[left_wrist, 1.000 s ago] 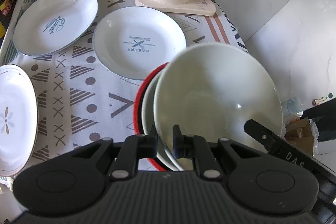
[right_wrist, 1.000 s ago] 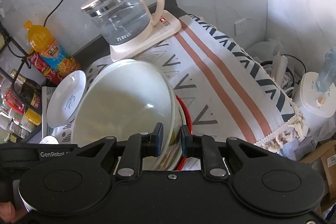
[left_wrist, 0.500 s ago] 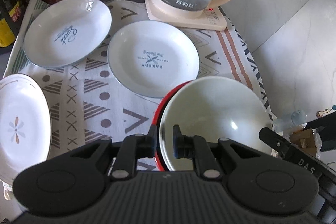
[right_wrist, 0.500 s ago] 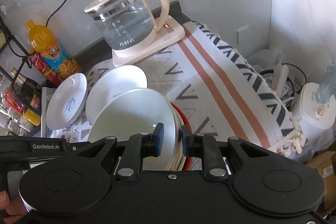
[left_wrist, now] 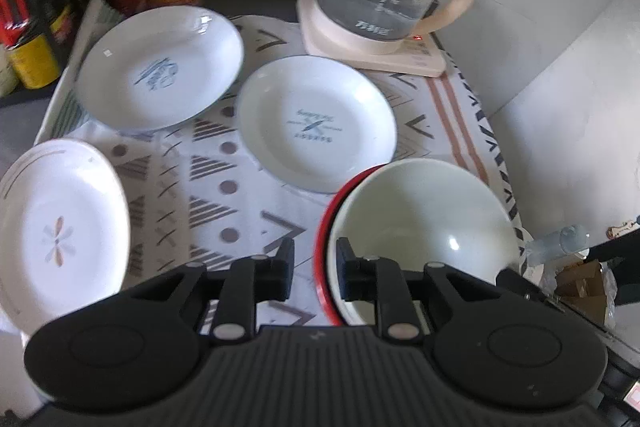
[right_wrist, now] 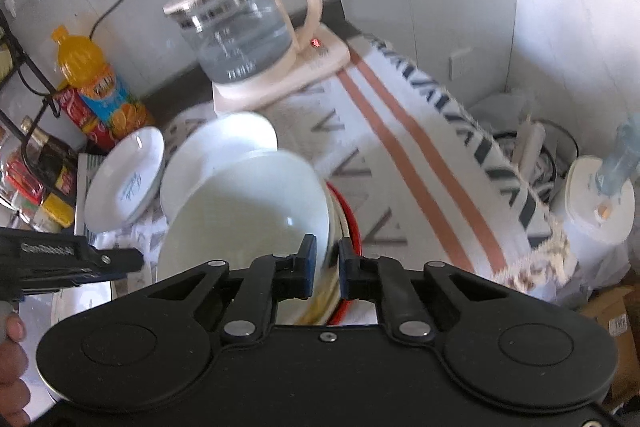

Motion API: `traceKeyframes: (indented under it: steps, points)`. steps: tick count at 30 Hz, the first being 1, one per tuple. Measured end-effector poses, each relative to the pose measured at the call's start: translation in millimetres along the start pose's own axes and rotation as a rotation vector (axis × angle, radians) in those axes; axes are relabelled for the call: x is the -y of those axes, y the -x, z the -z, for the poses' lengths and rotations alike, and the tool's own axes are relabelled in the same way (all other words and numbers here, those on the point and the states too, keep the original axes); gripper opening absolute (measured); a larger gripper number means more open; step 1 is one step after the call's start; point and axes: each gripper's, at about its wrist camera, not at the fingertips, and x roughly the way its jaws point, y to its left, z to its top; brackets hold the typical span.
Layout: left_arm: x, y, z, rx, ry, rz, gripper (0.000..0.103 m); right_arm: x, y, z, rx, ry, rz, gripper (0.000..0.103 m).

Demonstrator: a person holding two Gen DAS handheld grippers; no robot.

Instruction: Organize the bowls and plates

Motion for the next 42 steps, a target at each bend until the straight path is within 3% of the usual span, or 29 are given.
traceKeyframes:
  steps: [4,10,14,17,28,42]
  points:
    - [-14,10,11,0.009,0.025,-0.025,0.031,-3,11,8,0.012,-0.009,-0.006,0.013]
    - [-35,32,31,0.056,0.045,-0.048,0.055,-13,31,20,0.04,0.005,-0.041,0.02]
    - [-50,46,47,0.077,0.07,-0.074,0.066,-27,41,30,0.058,0.043,-0.071,0.034]
    - [-63,55,58,0.083,0.096,-0.096,0.068,-40,47,37,0.064,0.075,-0.107,0.046]
    - [-106,84,87,0.106,0.172,-0.166,0.071,-91,59,55,0.06,0.199,-0.21,0.065]
    - [-153,94,83,0.121,0.257,-0.192,0.071,-147,43,56,0.028,0.311,-0.239,0.085]
